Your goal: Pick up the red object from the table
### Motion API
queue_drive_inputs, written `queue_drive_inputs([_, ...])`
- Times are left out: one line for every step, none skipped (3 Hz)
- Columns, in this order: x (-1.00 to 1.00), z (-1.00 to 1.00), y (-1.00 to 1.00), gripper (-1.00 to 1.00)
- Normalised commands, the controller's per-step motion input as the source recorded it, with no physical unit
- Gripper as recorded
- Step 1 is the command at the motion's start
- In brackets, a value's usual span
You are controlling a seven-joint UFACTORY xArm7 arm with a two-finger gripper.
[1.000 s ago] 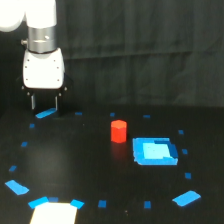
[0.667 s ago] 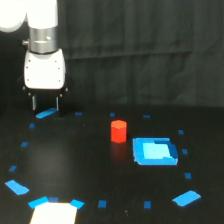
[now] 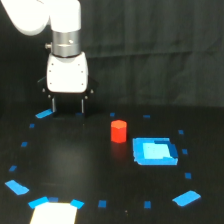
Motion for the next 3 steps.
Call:
queue_drive_inputs([1.00,-0.28,-0.61,1.00])
queue_drive_inputs([1.00,-0.84,-1.00,1.00])
queue_drive_inputs([0.87,-1.00,-1.00,1.00])
